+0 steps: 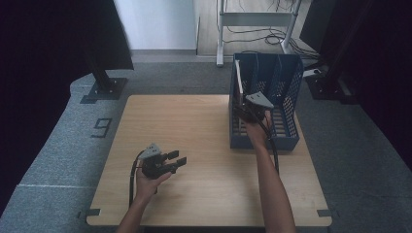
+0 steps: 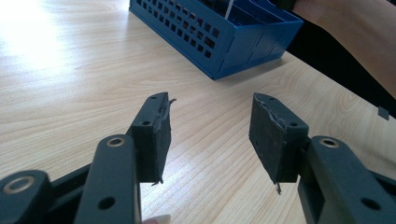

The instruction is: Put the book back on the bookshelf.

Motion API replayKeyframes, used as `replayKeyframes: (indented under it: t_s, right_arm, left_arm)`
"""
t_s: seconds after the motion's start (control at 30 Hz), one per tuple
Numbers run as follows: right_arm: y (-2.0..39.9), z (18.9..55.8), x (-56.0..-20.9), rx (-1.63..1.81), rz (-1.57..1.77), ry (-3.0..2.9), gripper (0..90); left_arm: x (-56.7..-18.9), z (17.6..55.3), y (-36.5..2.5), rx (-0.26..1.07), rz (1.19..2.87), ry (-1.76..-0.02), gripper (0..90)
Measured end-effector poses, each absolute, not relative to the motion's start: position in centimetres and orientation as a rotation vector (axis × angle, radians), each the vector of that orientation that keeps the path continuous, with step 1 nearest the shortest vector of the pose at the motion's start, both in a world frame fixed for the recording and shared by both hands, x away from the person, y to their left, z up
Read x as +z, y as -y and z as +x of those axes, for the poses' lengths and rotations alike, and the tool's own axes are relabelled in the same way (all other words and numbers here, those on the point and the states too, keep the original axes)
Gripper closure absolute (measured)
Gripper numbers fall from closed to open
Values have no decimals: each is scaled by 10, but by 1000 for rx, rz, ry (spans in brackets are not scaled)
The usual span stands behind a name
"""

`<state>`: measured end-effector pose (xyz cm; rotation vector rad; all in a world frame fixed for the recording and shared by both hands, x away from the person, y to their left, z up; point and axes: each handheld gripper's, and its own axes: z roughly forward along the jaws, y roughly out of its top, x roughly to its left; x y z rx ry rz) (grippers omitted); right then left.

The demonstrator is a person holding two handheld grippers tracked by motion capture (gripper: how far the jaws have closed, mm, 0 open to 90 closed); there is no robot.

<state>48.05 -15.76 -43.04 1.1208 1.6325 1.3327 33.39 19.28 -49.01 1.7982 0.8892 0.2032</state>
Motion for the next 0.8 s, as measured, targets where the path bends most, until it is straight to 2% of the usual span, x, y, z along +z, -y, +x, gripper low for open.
replayKeyframes:
  t_s: [0.8]
  right_arm:
    - [163, 461, -428, 1376, 1096, -1685, 383]
  left_arm:
    - [-491, 333, -190, 204, 1810, -883, 481]
